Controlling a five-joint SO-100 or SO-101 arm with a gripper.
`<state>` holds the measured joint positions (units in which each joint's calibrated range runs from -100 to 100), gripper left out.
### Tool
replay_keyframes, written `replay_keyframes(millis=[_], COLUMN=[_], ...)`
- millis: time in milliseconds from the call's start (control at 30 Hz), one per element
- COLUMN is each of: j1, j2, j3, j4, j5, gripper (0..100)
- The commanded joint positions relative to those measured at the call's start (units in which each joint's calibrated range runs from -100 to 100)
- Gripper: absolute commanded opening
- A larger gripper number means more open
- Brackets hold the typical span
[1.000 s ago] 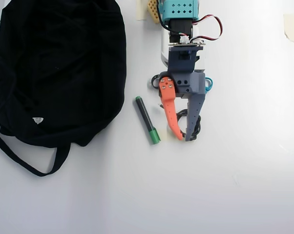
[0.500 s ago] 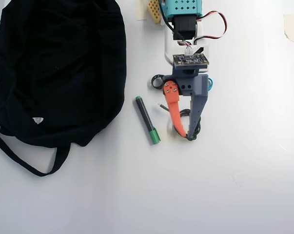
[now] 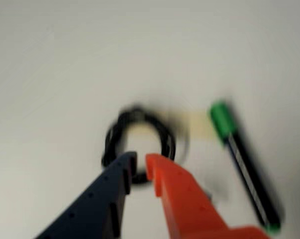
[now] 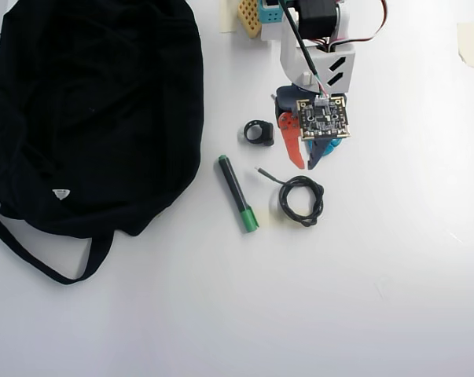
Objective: Put the cable into the black bag
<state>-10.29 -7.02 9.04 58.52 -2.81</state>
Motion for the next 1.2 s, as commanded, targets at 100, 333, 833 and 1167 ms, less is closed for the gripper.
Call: replay_keyframes(millis=[100,333,833,1167], j1=[-0.9,-0.9,-3.1,-3.0], j2=[-2.9,-2.9,-1.9,-1.3], j3=[-2.3,-2.4,-2.3,-1.7], j4=[13.5,19.4,18.6,15.3], j5=[0.0,0.3,-0.1,0.3], gripper=[2,2,2,3])
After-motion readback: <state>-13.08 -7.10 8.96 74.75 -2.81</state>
